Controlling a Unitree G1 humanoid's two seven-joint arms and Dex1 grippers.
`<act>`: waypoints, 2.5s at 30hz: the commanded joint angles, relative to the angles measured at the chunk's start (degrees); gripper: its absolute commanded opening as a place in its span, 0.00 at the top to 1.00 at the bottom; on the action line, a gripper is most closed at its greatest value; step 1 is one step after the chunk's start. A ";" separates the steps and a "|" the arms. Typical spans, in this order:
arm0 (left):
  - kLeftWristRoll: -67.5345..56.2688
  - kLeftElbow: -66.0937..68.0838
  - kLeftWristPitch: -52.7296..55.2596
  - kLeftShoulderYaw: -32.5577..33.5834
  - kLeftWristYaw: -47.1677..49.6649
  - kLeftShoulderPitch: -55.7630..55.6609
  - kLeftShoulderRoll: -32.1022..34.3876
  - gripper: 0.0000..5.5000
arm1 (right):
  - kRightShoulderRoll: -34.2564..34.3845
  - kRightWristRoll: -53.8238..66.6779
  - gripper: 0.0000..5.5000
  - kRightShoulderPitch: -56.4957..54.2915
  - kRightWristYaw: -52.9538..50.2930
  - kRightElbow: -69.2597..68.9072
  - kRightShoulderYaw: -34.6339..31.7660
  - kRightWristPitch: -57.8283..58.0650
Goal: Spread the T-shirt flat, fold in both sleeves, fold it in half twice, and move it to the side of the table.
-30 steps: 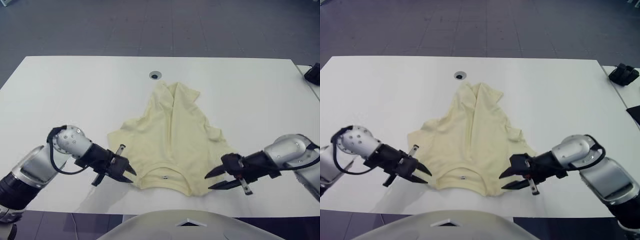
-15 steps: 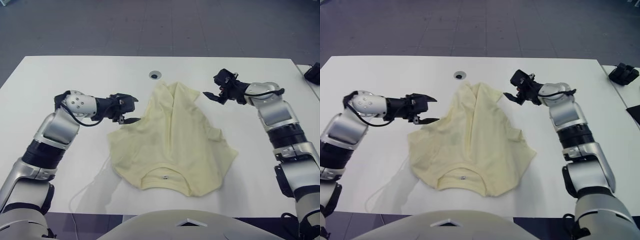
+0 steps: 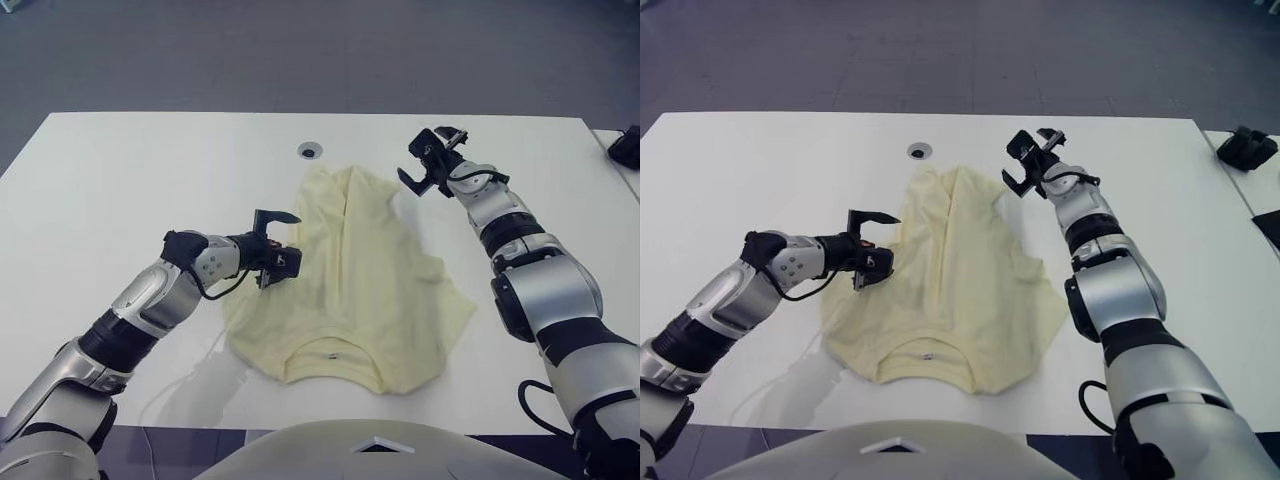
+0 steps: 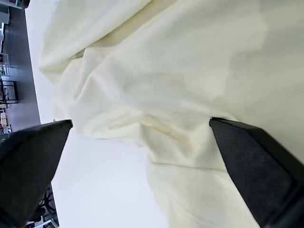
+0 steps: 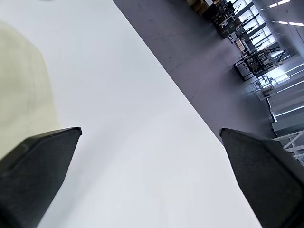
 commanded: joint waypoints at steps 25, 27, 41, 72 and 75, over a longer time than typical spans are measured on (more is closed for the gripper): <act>2.78 7.61 -1.84 -1.68 -5.38 3.85 1.76 0.02 | 3.38 -4.43 0.02 5.17 1.43 3.37 -2.10 2.43; 2.78 7.90 -2.19 -1.73 -5.49 3.55 1.76 0.02 | 2.23 -4.87 0.02 5.77 1.45 3.59 -1.99 3.40; 2.92 7.93 -1.51 -1.38 -4.99 4.35 1.53 0.02 | -5.18 -8.48 0.02 3.08 2.02 3.38 -0.46 4.06; 1.01 9.35 1.10 3.25 -3.64 2.00 -2.17 0.02 | -8.85 0.89 0.02 15.04 19.71 -19.65 -5.79 4.08; 1.09 9.51 0.82 3.55 -3.86 2.12 -1.97 0.02 | -9.59 0.53 0.02 18.35 22.18 -23.87 -5.05 6.96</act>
